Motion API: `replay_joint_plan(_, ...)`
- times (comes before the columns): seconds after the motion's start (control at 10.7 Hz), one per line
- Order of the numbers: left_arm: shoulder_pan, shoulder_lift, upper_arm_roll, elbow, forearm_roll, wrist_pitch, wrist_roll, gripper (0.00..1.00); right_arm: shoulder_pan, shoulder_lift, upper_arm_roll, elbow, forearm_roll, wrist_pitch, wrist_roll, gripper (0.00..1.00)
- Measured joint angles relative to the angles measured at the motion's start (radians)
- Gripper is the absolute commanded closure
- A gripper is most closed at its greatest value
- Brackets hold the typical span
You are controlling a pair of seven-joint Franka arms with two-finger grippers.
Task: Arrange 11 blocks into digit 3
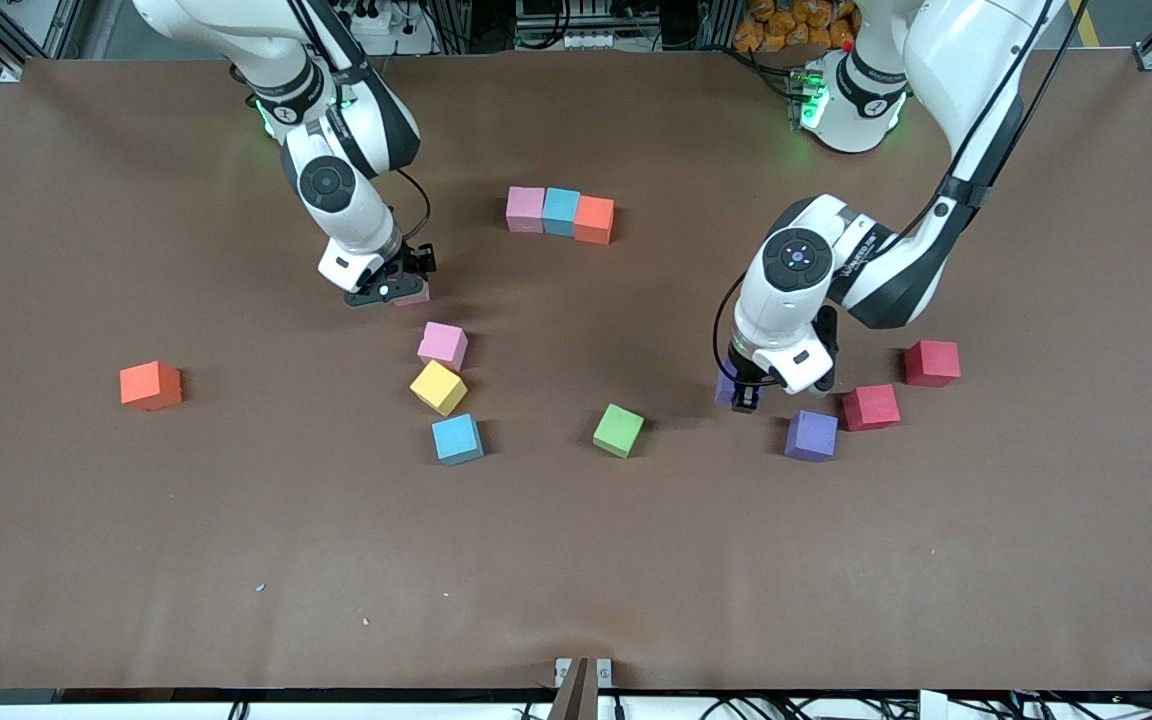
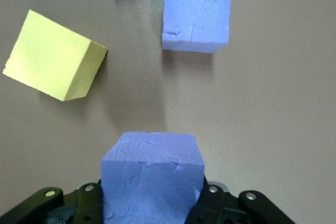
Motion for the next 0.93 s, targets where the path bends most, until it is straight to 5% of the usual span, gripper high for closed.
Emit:
replay_joint_plan(0.47, 0.0, 0.018, -0.001, 0.011, -0.005, -0.001, 0.0, 1.0, 0.002, -0.02, 0.002, 0.01, 0.003, -0.036, 0.049, 1.0)
replay_joint_plan(0.93, 0.0, 0.02, 0.0, 0.013, -0.006, -0.004, 0.0, 1.0, 0.129, -0.072, 0.041, 0.044, 0.014, -0.075, 0.36, 1.0)
